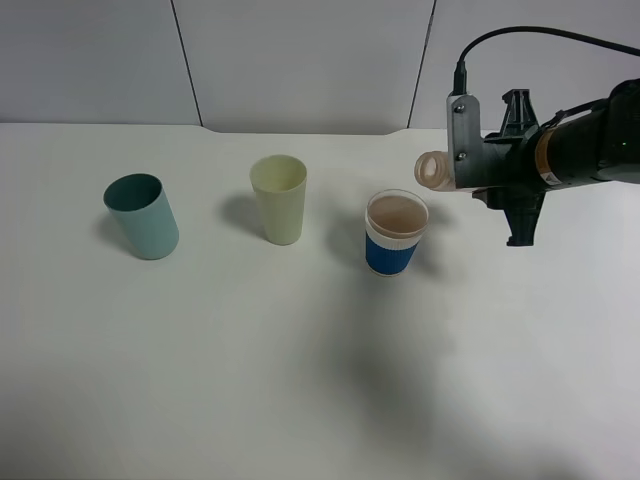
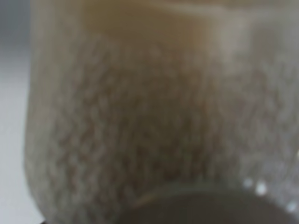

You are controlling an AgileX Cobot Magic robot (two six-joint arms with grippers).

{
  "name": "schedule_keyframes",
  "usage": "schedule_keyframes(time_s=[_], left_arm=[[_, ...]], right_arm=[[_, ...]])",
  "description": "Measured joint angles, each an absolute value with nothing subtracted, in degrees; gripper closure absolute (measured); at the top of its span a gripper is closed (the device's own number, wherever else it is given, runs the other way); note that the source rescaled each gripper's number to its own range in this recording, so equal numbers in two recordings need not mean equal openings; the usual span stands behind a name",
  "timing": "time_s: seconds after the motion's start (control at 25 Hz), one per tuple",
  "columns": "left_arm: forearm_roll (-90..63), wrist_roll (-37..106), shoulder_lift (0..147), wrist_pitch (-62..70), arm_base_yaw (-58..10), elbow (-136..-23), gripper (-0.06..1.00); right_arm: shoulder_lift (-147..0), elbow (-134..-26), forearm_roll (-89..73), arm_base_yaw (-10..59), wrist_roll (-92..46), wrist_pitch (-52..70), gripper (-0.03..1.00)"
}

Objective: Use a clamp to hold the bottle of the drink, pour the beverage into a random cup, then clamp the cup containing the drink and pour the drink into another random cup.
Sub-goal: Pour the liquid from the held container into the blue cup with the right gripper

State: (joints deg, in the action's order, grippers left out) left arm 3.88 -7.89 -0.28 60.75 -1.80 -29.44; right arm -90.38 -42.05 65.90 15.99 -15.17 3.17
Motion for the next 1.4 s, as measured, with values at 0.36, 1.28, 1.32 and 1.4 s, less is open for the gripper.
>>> schedule_keyframes(time_s=[0.36,1.28,1.32,1.4], left_arm=[[3.9,-7.9,-0.3,60.7,-1.8,-29.4,-0.06],[3.9,-7.9,-0.3,60.7,-1.8,-29.4,-0.06],[3.9,-7.9,-0.3,60.7,-1.8,-29.4,-0.06],[3.9,-7.9,-0.3,60.7,-1.8,-29.4,-0.06]], right_arm=[[-90.4,-42.1,65.9,16.7,-18.7,4.7,0.95],[-90.4,-42.1,65.9,17.3,-23.1,5.7,0.95],[-90.4,-42.1,65.9,17.3,-23.1,5.7,0.95],[-90.4,-42.1,65.9,17.3,-23.3,5.7,0.95]])
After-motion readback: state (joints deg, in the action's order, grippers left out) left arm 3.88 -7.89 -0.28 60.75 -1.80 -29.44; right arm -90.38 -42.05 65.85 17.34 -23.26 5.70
